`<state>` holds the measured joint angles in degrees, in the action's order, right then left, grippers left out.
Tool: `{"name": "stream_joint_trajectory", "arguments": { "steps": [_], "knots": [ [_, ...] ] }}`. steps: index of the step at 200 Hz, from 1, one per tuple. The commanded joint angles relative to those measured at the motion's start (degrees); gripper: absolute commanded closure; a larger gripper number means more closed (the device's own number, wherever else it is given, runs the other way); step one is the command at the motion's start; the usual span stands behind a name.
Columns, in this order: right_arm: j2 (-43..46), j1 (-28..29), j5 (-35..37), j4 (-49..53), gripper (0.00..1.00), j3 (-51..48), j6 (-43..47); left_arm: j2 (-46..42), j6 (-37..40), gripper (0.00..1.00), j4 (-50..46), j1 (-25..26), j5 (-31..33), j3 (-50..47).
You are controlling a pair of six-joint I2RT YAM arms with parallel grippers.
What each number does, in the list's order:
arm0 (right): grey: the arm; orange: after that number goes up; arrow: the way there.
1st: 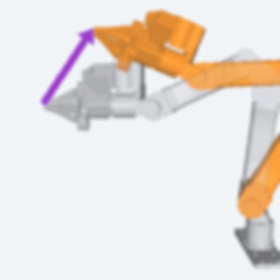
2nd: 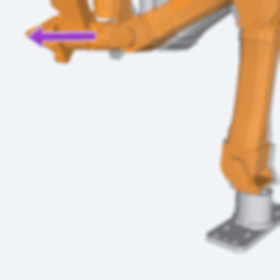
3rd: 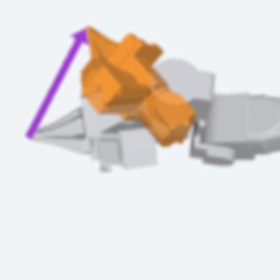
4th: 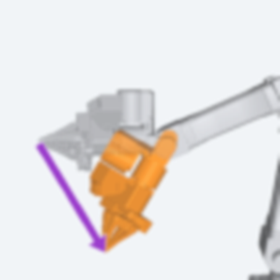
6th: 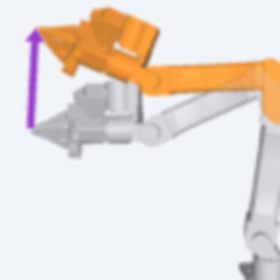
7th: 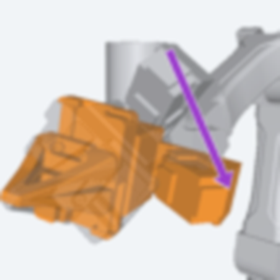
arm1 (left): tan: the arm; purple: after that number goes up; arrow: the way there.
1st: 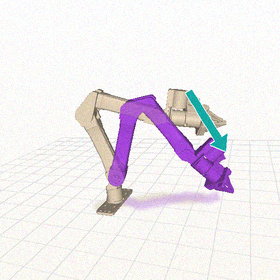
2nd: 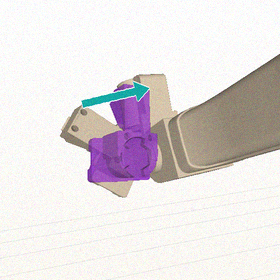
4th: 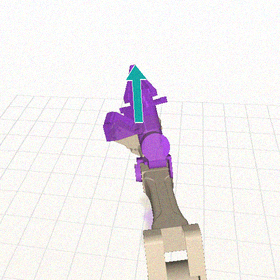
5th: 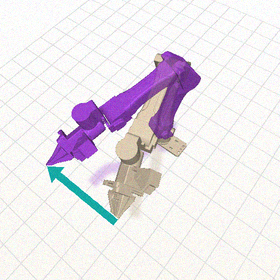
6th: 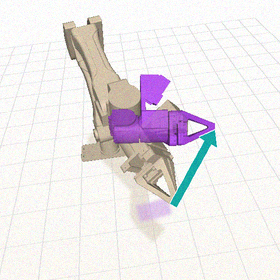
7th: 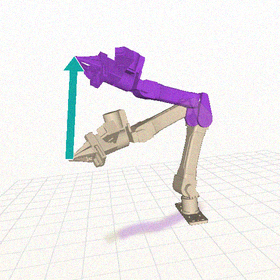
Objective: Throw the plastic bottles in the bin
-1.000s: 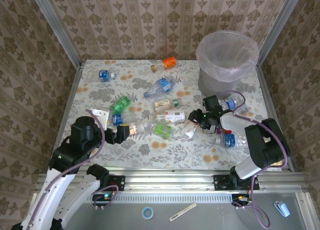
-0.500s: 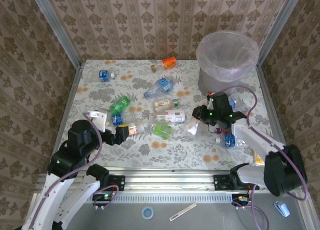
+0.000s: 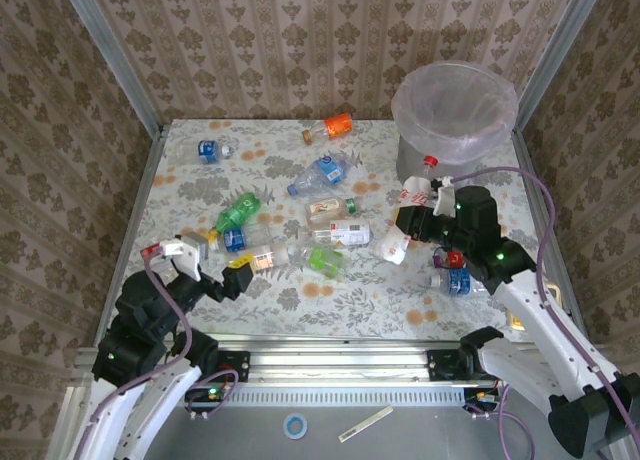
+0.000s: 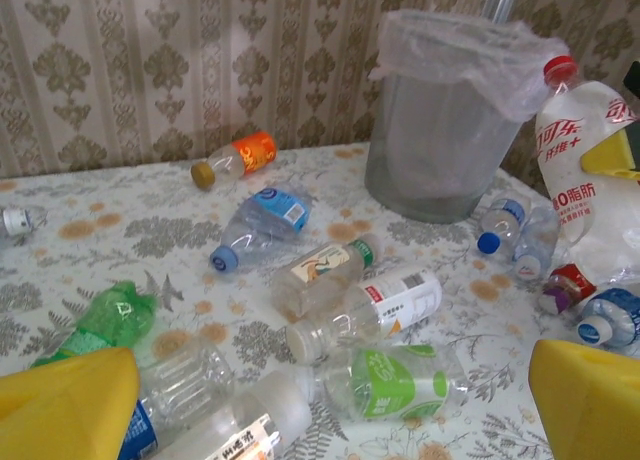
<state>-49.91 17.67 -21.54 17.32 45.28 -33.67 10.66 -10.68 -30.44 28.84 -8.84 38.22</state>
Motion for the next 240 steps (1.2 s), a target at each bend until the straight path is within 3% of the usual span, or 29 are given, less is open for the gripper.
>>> {"name": "stream_joint_trajectory", "arguments": {
  "steps": [1,52,134,182,240],
  "knots": [
    [2.37,0.43,-3.5,-3.63,0.8,0.61,3.52,-1.42,1.01,0.0,3.8,-0.2,-1.68,-0.7],
    [6.3,0.6,-1.69,-7.32,0.8,0.47,6.03,-0.72,0.83,0.0,4.15,-0.42,-2.61,-1.04],
    [3.74,0.45,4.86,-11.15,0.81,2.55,7.41,0.01,0.65,0.0,3.89,-0.45,-2.15,-1.13],
    [-4.42,-0.43,12.34,-5.96,0.83,13.47,10.93,0.64,0.75,0.0,3.21,-0.45,-1.37,-0.87],
    [-23.54,-12.96,11.12,-1.44,0.82,38.68,8.12,1.25,0.83,0.0,2.66,-0.45,-0.34,-0.86]
  ]
}}
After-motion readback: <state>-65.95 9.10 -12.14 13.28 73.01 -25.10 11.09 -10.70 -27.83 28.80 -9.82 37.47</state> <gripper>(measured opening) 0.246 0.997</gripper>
